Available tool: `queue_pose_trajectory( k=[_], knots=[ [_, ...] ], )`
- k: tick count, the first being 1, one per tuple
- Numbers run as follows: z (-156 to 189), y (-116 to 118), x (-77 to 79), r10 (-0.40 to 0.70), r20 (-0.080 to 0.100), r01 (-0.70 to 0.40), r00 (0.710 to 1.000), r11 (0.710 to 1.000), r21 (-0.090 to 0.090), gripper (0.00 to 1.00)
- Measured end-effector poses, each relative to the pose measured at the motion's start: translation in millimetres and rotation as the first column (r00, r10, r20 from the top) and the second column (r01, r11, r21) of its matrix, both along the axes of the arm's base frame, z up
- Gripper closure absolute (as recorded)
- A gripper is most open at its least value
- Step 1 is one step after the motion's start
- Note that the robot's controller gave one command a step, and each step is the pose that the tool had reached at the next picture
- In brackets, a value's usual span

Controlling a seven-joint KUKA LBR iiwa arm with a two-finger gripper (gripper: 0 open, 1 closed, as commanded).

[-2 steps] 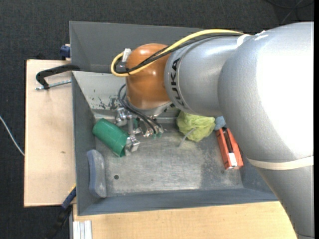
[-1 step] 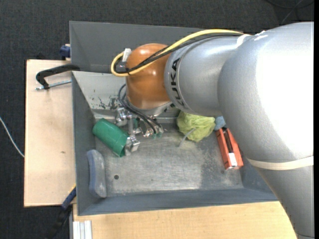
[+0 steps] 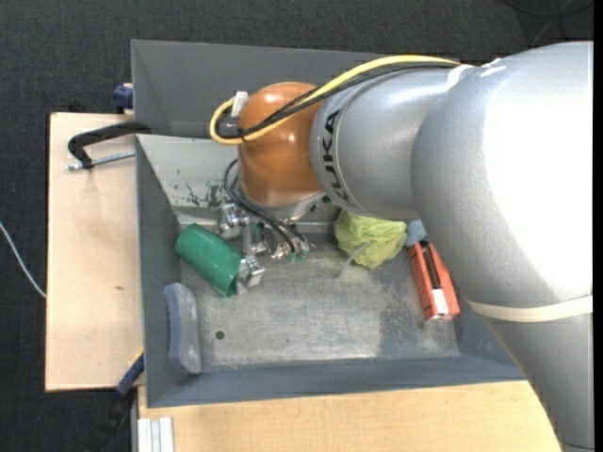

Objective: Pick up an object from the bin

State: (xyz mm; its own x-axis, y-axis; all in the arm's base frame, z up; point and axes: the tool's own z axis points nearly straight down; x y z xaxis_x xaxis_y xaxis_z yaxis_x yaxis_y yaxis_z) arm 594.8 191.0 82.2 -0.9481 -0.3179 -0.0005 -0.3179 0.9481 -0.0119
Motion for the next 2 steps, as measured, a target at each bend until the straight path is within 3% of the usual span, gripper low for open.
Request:
queue_pose_trajectory(
  k=[2],
  knots=[
    [0.1, -0.3, 0.2, 0.000, 0.000, 0.000, 1.000, 1.000, 0.000, 1.00]
  ],
)
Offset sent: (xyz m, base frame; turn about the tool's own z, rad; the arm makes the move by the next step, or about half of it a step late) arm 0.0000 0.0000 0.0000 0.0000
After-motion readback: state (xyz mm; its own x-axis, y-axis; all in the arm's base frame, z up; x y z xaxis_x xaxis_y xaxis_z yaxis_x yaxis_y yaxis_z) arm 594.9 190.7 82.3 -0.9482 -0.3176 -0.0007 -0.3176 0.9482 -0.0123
